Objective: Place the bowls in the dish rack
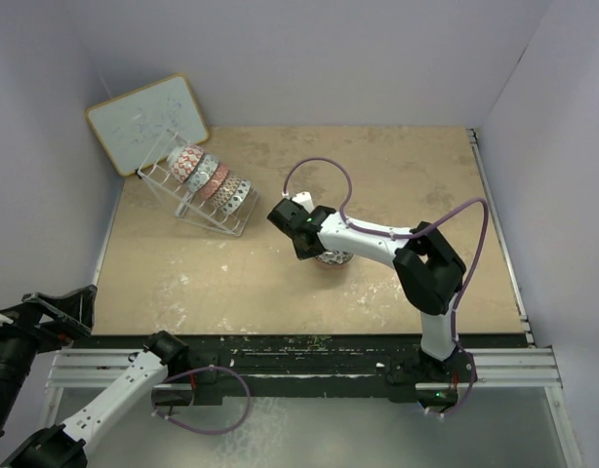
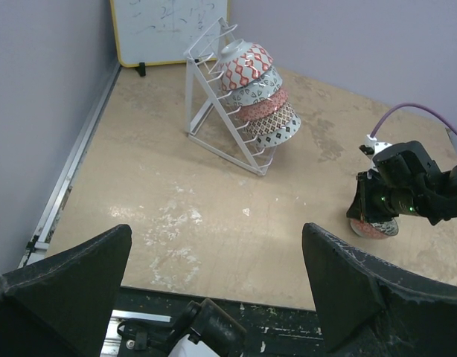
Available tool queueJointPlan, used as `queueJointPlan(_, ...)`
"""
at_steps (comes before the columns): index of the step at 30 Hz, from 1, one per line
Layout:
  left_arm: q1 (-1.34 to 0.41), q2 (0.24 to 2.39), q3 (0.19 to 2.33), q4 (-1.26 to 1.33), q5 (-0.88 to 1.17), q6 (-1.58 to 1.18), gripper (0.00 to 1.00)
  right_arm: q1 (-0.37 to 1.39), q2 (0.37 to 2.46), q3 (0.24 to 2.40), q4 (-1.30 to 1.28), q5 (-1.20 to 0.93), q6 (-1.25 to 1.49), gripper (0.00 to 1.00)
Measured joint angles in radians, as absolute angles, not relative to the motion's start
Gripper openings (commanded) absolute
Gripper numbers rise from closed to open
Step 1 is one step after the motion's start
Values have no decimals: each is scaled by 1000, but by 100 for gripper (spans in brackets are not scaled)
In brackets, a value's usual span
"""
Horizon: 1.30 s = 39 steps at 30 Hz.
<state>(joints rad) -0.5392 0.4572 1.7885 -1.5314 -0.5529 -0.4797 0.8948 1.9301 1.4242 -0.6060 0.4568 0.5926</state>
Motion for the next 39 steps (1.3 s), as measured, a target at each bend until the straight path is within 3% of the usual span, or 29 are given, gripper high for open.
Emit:
queueJointPlan(3, -540, 457, 1784, -1531, -553, -480, 99, 895, 1928, 1423, -588, 457, 599, 0)
queueJointPlan(13, -545, 457, 1780, -1531, -553, -480, 99, 895, 1923, 1404, -566, 454, 614, 18)
queueJointPlan(17, -545, 457, 1780, -1532, -553, -486, 99, 895, 1922, 1403, -566, 454, 617, 39)
queueJointPlan(24, -545, 457, 1780, -1533, -554, -487, 99, 905, 1901, 1404, -574, 454, 615, 60)
queueJointPlan(29, -545, 457, 1780, -1535, -554, -487, 99, 939, 1862, 1422, -619, 455, 615, 61)
queueJointPlan(37, -545, 452, 1780, -1538, -554, -491, 99, 1028, 1809, 1424, -709, 455, 622, 42)
queueJointPlan(39, -545, 445, 1779, -1543, -554, -496, 99, 1043, 1798, 1404, -727, 456, 631, 42)
